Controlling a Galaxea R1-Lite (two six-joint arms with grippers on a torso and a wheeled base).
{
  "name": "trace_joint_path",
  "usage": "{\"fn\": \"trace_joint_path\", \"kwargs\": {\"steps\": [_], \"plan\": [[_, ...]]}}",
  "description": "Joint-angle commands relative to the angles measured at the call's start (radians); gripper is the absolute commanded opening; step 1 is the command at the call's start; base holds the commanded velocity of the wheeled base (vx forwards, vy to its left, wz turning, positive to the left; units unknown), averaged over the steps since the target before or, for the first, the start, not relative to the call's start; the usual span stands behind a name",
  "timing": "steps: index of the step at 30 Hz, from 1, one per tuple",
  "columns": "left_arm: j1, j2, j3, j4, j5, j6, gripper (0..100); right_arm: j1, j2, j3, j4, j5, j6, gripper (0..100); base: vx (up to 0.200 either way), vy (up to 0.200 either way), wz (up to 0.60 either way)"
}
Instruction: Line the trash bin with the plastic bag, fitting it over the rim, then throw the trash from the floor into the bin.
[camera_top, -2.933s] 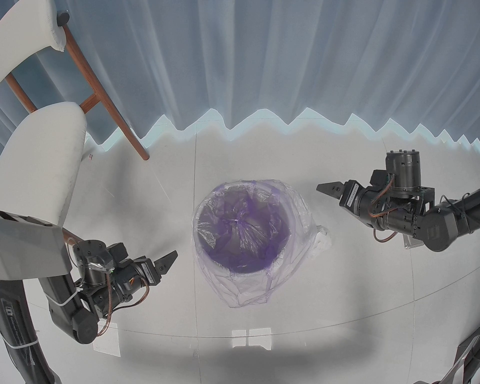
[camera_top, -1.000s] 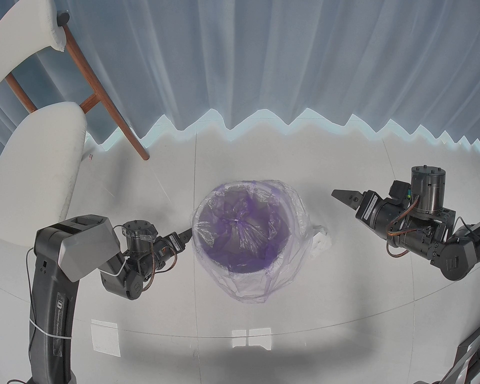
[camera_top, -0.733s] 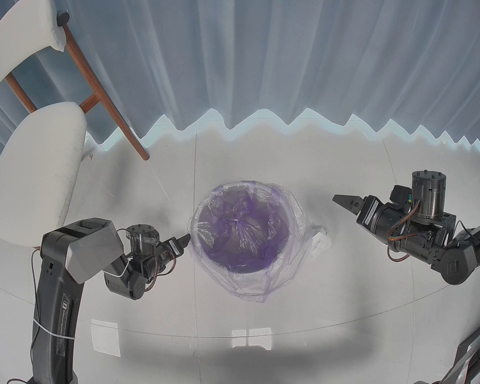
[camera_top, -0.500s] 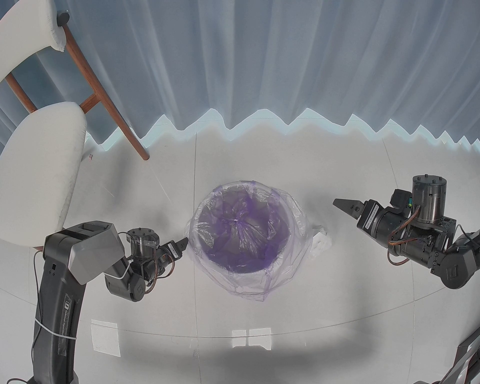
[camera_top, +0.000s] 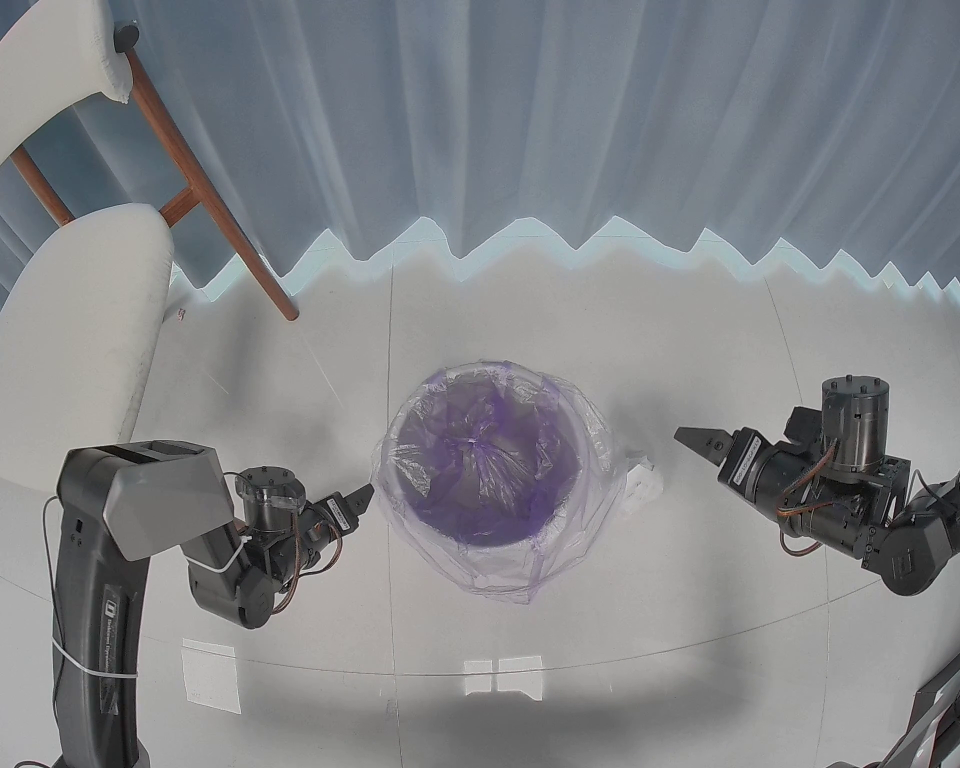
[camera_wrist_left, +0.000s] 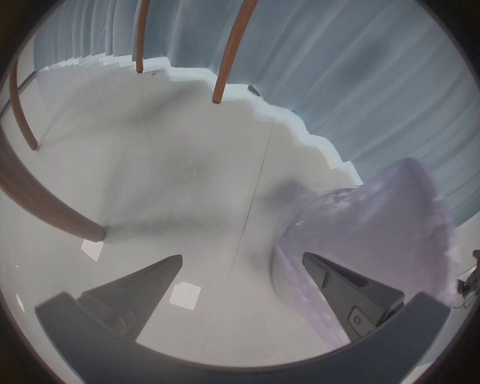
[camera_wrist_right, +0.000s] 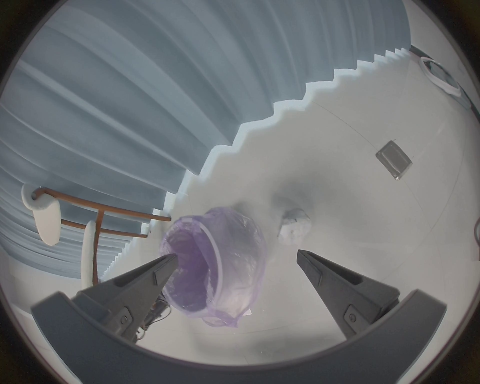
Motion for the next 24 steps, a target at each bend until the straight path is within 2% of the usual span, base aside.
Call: {"fn": "trace_joint_path", "kwargs": {"steps": [1,4,9,12,15,19,24], "plan": [[-0.032,-0.258,0.288,-0.171,-0.014,0.002,100,0.003,0.049,0.106,0.003,-0.013,-0.004,100,0.000,0.000,0.00],[-0.035,-0.367,0.457,-0.266,-0.050,0.000,100,0.003,0.136,0.115,0.000,-0.014,-0.016,100,0.000,0.000,0.00],[-0.015,-0.588,0.649,-0.283,-0.107,-0.009,100,0.018,0.258,0.080,-0.002,-0.014,-0.030,100,0.000,0.000,0.00],[0.009,-0.712,0.698,-0.283,-0.124,-0.033,100,0.038,0.353,0.031,-0.006,-0.017,-0.039,100,0.000,0.000,0.00],[0.000,-0.822,0.749,-0.281,-0.119,-0.044,100,0.055,0.423,-0.030,-0.052,-0.020,-0.063,100,0.000,0.000,0.00],[0.009,-0.925,0.836,-0.281,-0.112,-0.040,100,0.061,0.527,-0.130,-0.080,-0.022,-0.114,100,0.000,0.000,0.00],[0.043,-0.990,0.873,-0.281,-0.107,-0.038,100,0.067,0.610,-0.234,-0.068,-0.022,-0.154,100,0.000,0.000,0.00]]}}
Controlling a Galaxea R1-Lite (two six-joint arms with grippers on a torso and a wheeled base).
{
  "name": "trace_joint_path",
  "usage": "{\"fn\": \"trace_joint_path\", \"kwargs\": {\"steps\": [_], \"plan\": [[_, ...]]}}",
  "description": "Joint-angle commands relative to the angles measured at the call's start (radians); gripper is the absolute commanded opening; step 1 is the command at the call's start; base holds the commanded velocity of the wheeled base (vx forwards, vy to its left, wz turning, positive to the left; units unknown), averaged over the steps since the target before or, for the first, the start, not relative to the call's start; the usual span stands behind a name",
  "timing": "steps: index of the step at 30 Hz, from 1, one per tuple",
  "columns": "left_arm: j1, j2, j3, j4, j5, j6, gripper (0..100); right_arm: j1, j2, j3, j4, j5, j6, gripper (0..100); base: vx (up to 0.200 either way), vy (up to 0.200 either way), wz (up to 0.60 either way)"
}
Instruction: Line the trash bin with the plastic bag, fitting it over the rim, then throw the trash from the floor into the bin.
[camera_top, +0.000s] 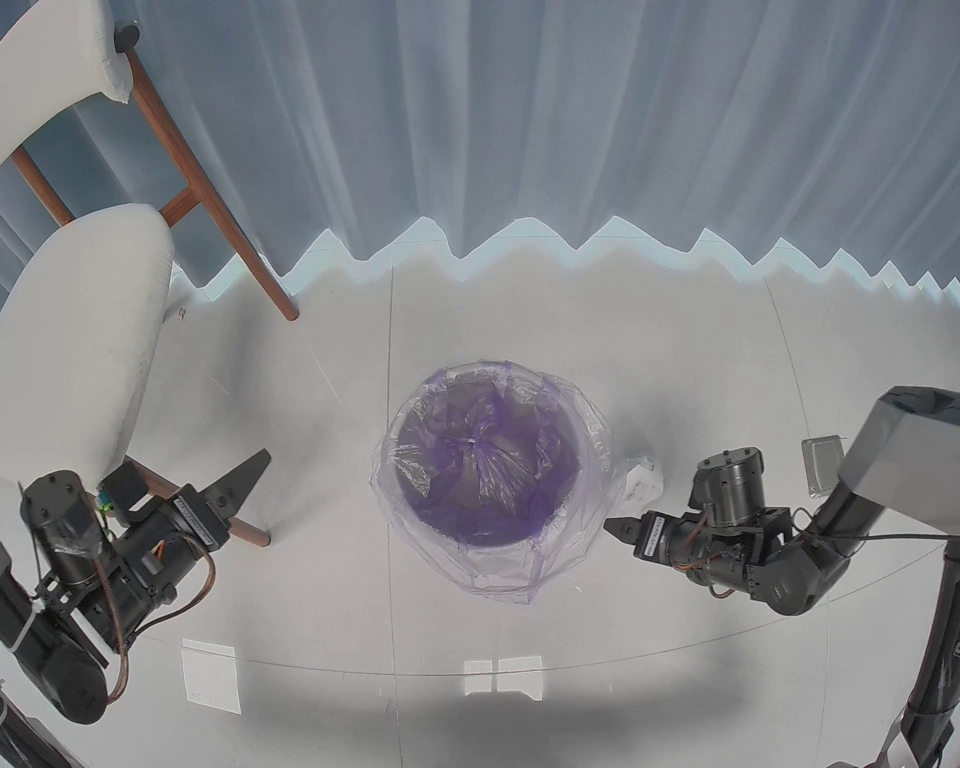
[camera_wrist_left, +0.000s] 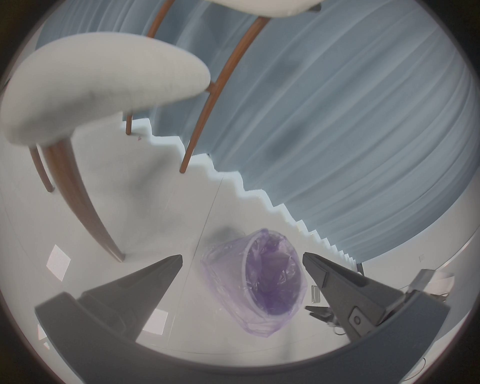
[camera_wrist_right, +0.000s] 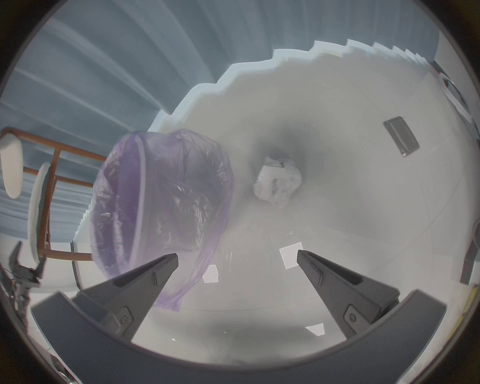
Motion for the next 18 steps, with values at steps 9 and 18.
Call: {"fn": "trace_joint_path", "kwargs": {"steps": [9,18], "plan": [[0.112,-0.221,0.105,-0.005,0.004,0.013,100,0.006,0.369,-0.464,0.231,-0.056,-0.139,100,0.000,0.000,0.00],[0.098,-0.291,0.105,0.007,0.080,0.090,100,-0.003,0.446,-0.609,0.327,-0.129,-0.131,100,0.000,0.000,0.00]]}}
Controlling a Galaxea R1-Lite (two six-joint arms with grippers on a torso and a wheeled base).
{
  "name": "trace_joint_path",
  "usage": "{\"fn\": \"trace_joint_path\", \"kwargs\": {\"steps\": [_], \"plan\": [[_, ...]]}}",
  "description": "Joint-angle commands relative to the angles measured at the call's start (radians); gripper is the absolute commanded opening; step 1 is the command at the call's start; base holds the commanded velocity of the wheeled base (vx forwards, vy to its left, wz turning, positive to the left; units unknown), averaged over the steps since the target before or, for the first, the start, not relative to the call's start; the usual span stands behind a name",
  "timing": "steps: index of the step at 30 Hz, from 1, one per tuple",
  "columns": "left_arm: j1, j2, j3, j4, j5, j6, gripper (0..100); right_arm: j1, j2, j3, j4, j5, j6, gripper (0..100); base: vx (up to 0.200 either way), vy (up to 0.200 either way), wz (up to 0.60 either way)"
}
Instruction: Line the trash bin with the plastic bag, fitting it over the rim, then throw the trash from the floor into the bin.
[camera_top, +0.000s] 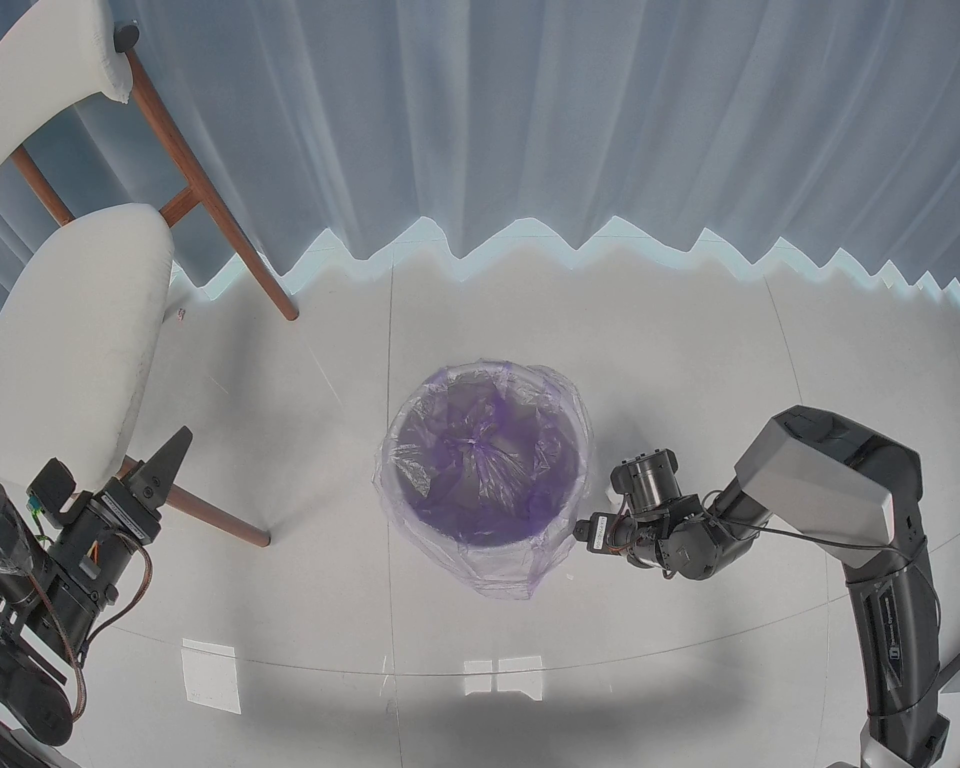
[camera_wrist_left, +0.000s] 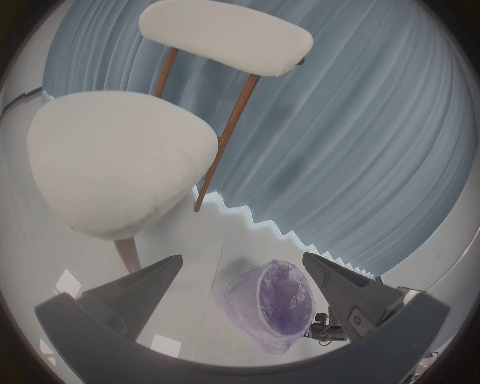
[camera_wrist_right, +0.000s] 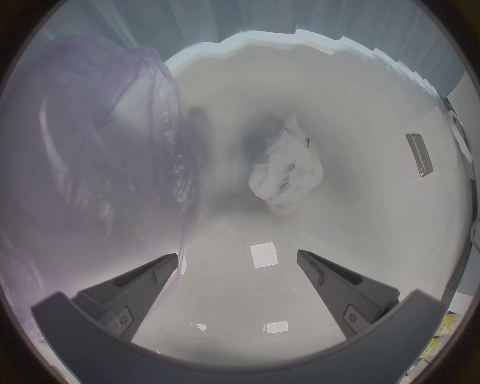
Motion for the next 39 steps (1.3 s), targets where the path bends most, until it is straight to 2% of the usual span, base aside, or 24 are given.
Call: {"fn": "trace_joint_path", "kwargs": {"steps": [1,5,9,14,17,18,19,21,23,25,28,30,34,36,37,39], "plan": [[0.001,-0.074,0.015,0.009,0.012,0.010,100,-0.006,0.078,-0.086,0.053,-0.013,-0.002,100,0.000,0.000,0.00],[-0.004,-0.121,0.015,0.038,0.012,0.012,100,-0.004,0.079,-0.132,0.160,-0.016,0.023,100,0.000,0.000,0.00],[-0.004,-0.186,0.015,0.104,0.012,0.016,100,-0.004,0.037,-0.109,0.133,-0.026,0.101,100,0.000,0.000,0.00],[0.002,-0.255,0.015,0.166,0.017,0.018,100,-0.001,-0.117,-0.014,0.130,-0.025,0.184,100,0.000,0.000,0.00],[0.008,-0.318,0.015,0.201,0.022,0.016,100,0.008,-0.325,0.165,0.130,-0.025,0.259,100,0.000,0.000,0.00],[0.008,-0.321,0.015,0.202,0.022,0.016,100,0.010,-0.335,0.173,0.130,-0.025,0.262,100,0.000,0.000,0.00],[0.008,-0.358,0.016,0.230,0.022,0.012,100,0.025,-0.457,0.288,0.130,-0.023,0.296,100,0.000,0.000,0.00],[0.008,-0.388,0.015,0.267,0.022,0.010,100,0.057,-0.539,0.372,0.130,-0.022,0.317,100,0.000,0.000,0.00],[0.011,-0.437,0.015,0.334,0.022,0.013,100,0.123,-0.632,0.492,0.128,-0.023,0.345,100,0.000,0.000,0.00],[0.013,-0.485,0.016,0.396,0.022,0.018,100,0.233,-0.697,0.622,0.091,-0.028,0.382,100,0.000,0.000,0.00],[0.028,-0.516,0.015,0.400,0.023,0.015,100,0.275,-0.698,0.699,0.022,-0.029,0.397,100,0.000,0.000,0.00],[0.045,-0.548,0.015,0.416,0.020,0.013,100,0.275,-0.688,0.708,-0.010,-0.028,0.395,100,0.000,0.000,0.00],[0.054,-0.687,0.015,0.500,0.012,0.021,100,0.273,-0.611,0.671,-0.025,-0.025,0.392,100,0.000,0.000,0.00],[0.041,-0.784,0.013,0.564,0.003,0.019,100,0.273,-0.543,0.628,-0.032,-0.040,0.389,100,0.000,0.000,0.00],[0.036,-0.870,0.002,0.635,-0.012,0.030,100,0.278,-0.494,0.586,-0.041,-0.069,0.386,100,0.000,0.000,0.00],[0.036,-0.878,0.001,0.644,-0.014,0.033,100,0.278,-0.490,0.581,-0.041,-0.072,0.386,100,0.000,0.000,0.00]]}}
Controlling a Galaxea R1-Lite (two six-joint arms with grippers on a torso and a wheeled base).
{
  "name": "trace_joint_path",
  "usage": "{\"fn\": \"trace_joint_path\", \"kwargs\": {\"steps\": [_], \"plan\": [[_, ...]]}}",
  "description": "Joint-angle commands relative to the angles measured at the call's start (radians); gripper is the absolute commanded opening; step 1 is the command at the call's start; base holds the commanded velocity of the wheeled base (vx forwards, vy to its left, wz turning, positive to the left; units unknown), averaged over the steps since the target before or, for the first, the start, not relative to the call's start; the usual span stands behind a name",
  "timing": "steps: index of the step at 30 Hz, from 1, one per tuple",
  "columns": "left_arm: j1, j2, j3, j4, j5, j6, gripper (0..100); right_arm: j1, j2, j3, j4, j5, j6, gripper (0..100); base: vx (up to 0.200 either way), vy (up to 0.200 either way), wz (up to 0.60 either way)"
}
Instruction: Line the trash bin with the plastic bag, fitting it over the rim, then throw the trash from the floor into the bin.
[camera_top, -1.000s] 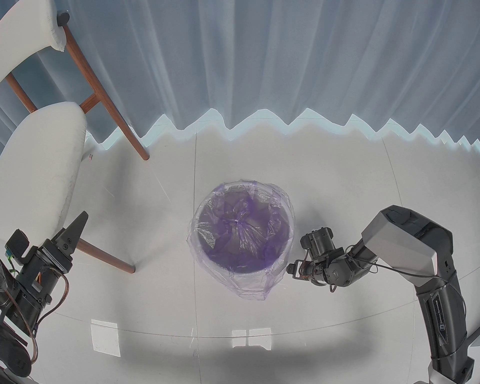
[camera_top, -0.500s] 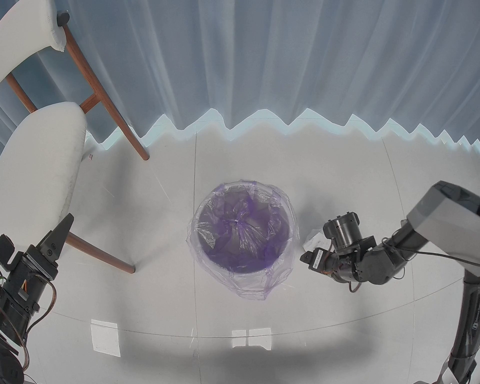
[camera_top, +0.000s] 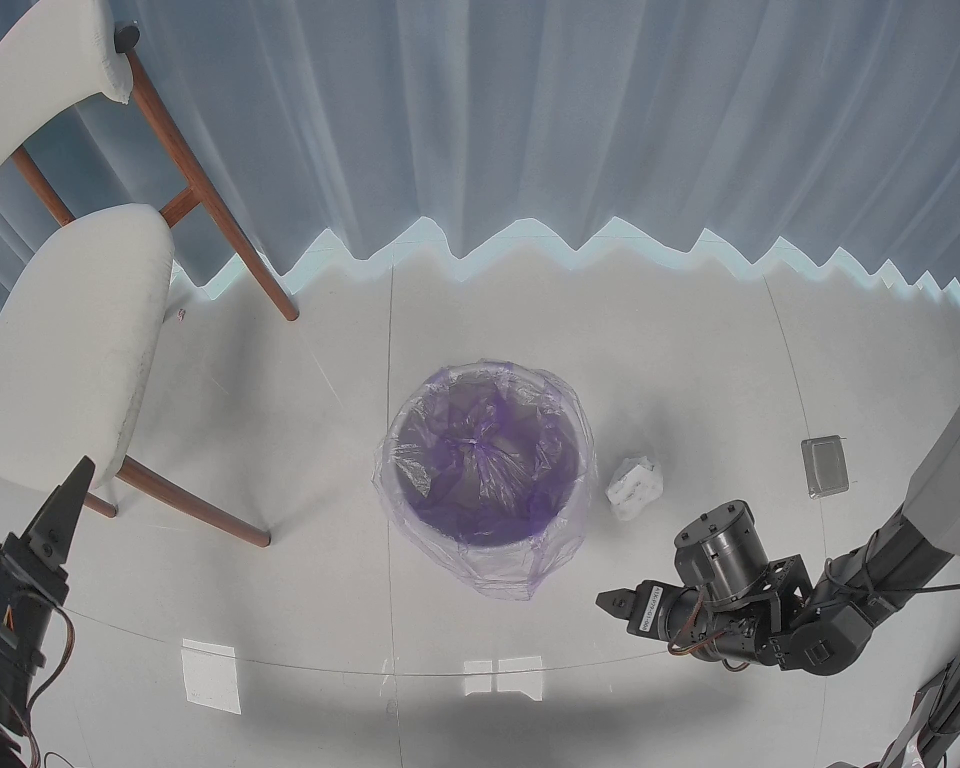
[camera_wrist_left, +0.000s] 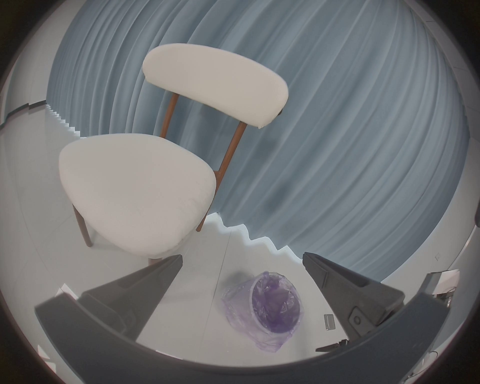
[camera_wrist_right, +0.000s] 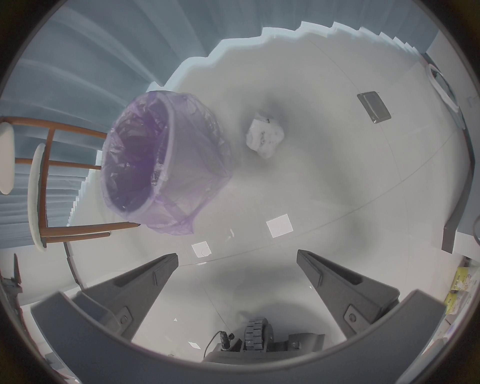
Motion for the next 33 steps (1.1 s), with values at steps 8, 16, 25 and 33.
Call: {"fn": "trace_joint_path", "kwargs": {"steps": [8,16,25,33], "plan": [[0.000,-0.777,-0.047,0.799,-0.032,0.268,100,0.041,0.323,-0.358,-0.042,-0.073,0.001,100,0.000,0.000,0.00],[0.006,-0.782,0.010,0.998,0.110,0.378,100,0.036,0.415,-0.393,-0.039,-0.082,-0.005,100,0.000,0.000,0.00],[0.067,-0.863,0.016,0.994,0.164,0.406,100,0.038,0.504,-0.492,-0.041,-0.105,-0.016,100,0.000,0.000,0.00],[0.067,-0.865,0.016,0.992,0.164,0.394,100,0.030,0.602,-0.604,-0.036,-0.147,-0.080,100,0.000,0.000,0.00]]}}
